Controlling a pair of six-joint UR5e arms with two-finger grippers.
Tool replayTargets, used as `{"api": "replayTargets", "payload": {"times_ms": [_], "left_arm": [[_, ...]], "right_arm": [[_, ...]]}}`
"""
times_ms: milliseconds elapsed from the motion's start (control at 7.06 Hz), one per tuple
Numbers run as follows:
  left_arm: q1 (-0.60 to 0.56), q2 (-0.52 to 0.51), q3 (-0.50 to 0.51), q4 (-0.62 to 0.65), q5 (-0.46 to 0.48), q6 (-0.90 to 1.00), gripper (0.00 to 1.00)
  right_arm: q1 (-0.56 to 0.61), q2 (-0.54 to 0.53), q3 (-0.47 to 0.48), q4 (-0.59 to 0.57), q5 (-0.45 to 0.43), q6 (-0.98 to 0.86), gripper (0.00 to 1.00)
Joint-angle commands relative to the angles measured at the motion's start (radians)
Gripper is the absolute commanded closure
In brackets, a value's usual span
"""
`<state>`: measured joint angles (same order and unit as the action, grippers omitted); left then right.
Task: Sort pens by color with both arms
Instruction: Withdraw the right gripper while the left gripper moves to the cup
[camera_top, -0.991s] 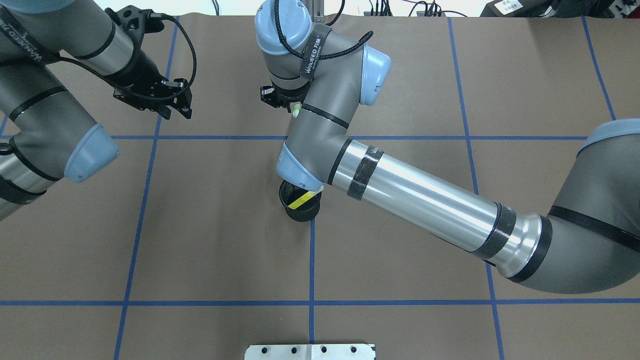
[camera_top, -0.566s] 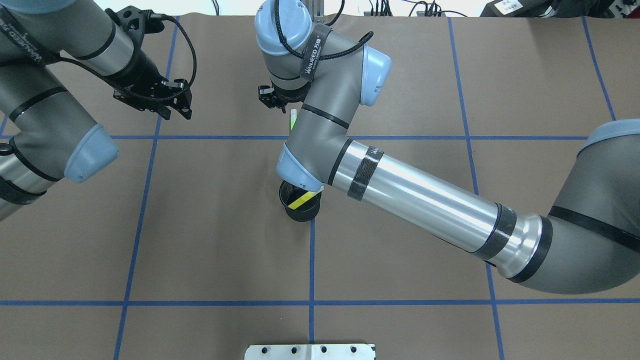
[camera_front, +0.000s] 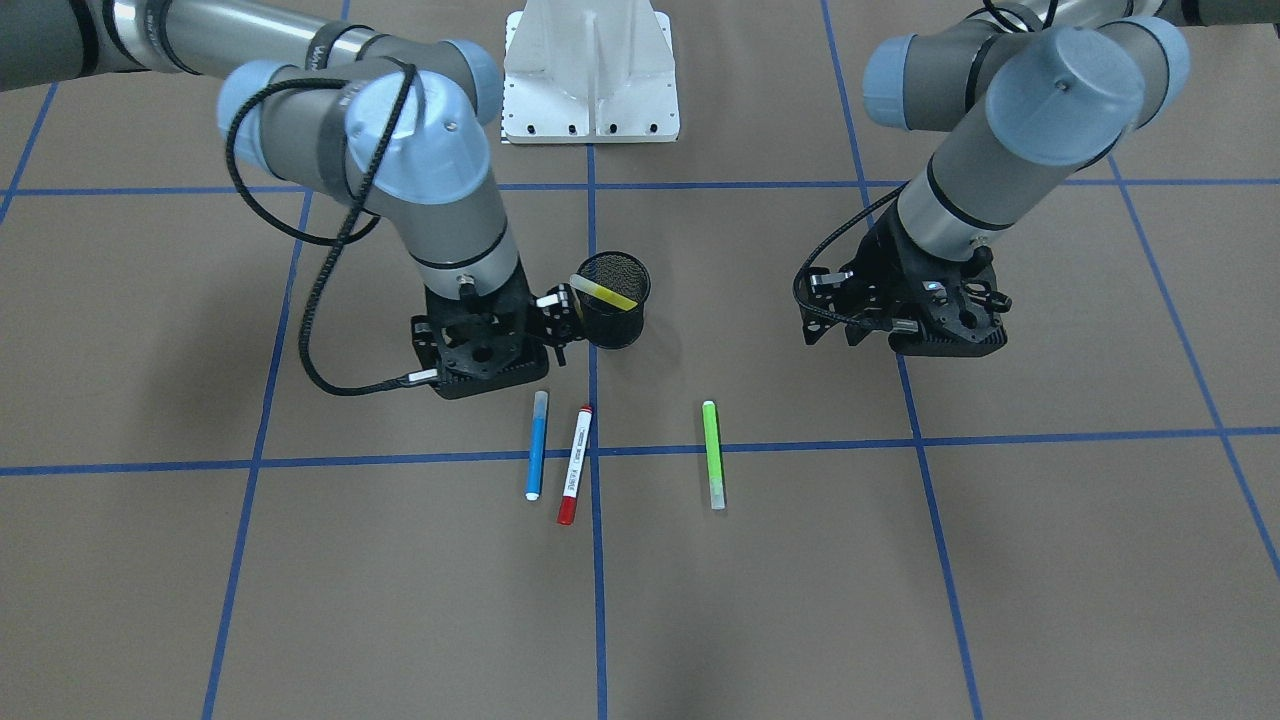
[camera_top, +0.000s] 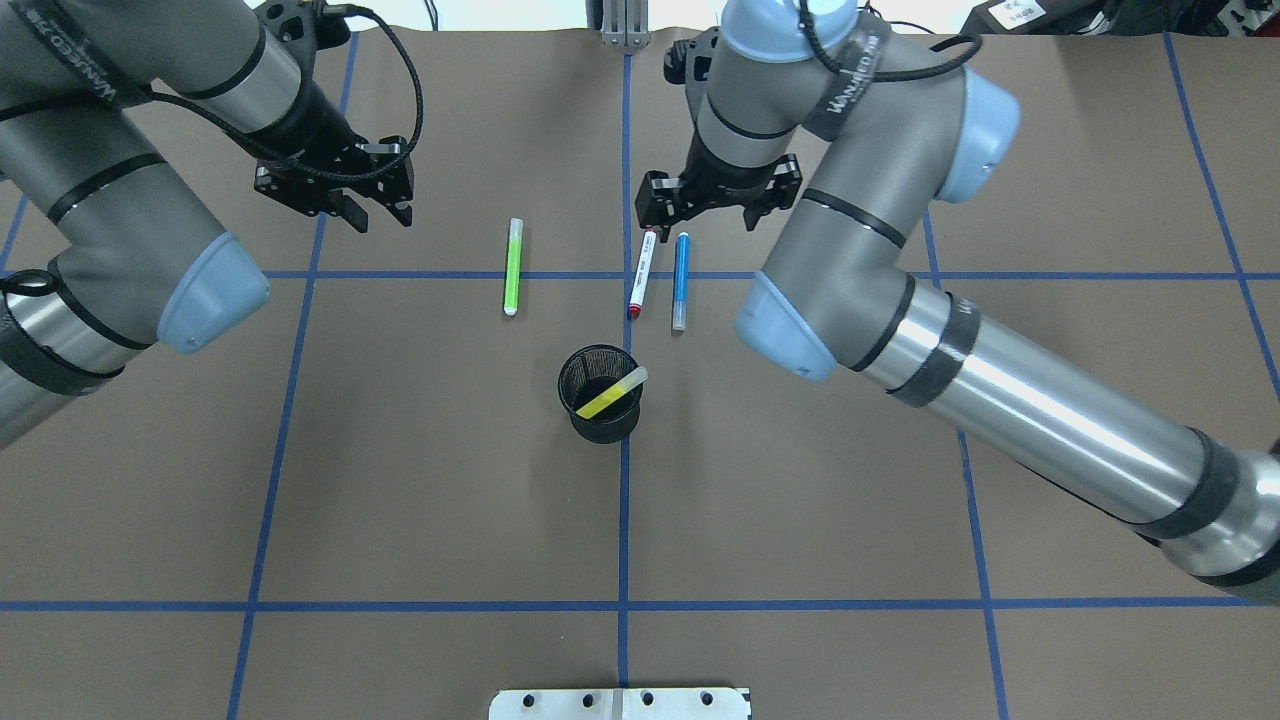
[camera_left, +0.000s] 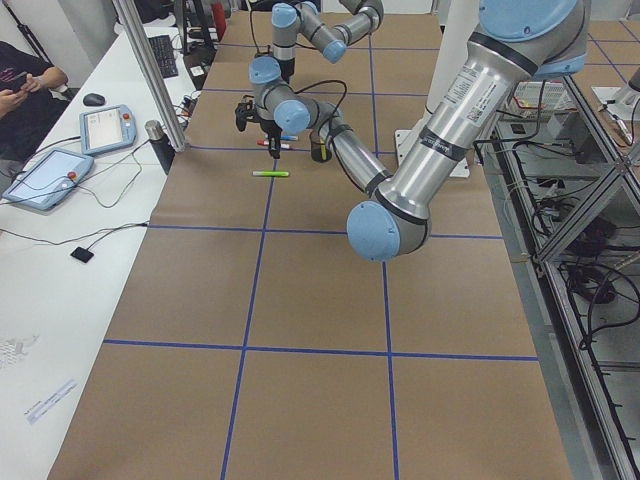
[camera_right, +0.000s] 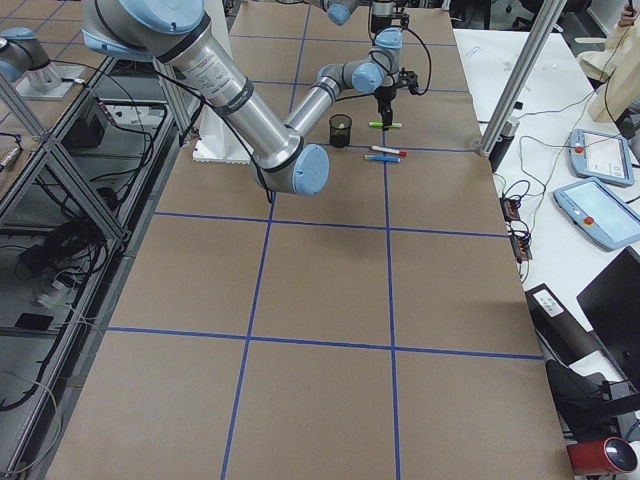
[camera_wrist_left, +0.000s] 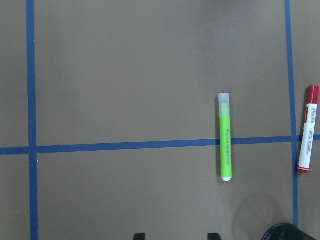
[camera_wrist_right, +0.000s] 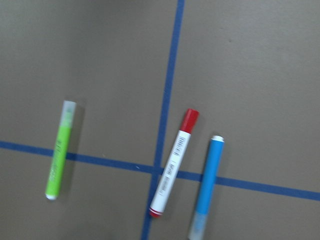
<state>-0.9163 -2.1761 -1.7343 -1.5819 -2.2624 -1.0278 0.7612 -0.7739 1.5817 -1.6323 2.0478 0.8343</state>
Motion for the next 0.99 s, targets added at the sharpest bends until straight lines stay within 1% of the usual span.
{"api": "replayTargets", "payload": {"times_ms": [0,142,283,425,566,708,849], "left_arm": [[0.065,-0.071,0.002,0.023,0.013,-0.031,0.48],[0.106,-0.100,0.007,0.019,0.033,-0.026,0.48],[0.156,-0.123,0.010,0.019,0.088,0.004,0.48],[0.184,-0.132,0.010,0.019,0.098,0.044,0.49],[0.218,-0.134,0.010,0.019,0.099,0.067,0.49],[0.255,-0.140,0.013,0.019,0.125,0.067,0.49],[0.296,-0.162,0.039,0.017,0.176,0.067,0.50]], "right_arm": [[0.053,-0.161,0.151,-0.031,0.026,-0.127,0.01],[0.085,-0.186,0.158,-0.031,0.040,-0.164,0.01],[0.111,-0.212,0.164,-0.031,0.060,-0.187,0.01],[0.116,-0.222,0.164,-0.034,0.061,-0.187,0.01],[0.144,-0.225,0.167,-0.066,0.064,-0.187,0.01],[0.168,-0.244,0.191,-0.107,0.087,-0.201,0.01],[0.209,-0.298,0.217,-0.107,0.124,-0.296,0.01]]}}
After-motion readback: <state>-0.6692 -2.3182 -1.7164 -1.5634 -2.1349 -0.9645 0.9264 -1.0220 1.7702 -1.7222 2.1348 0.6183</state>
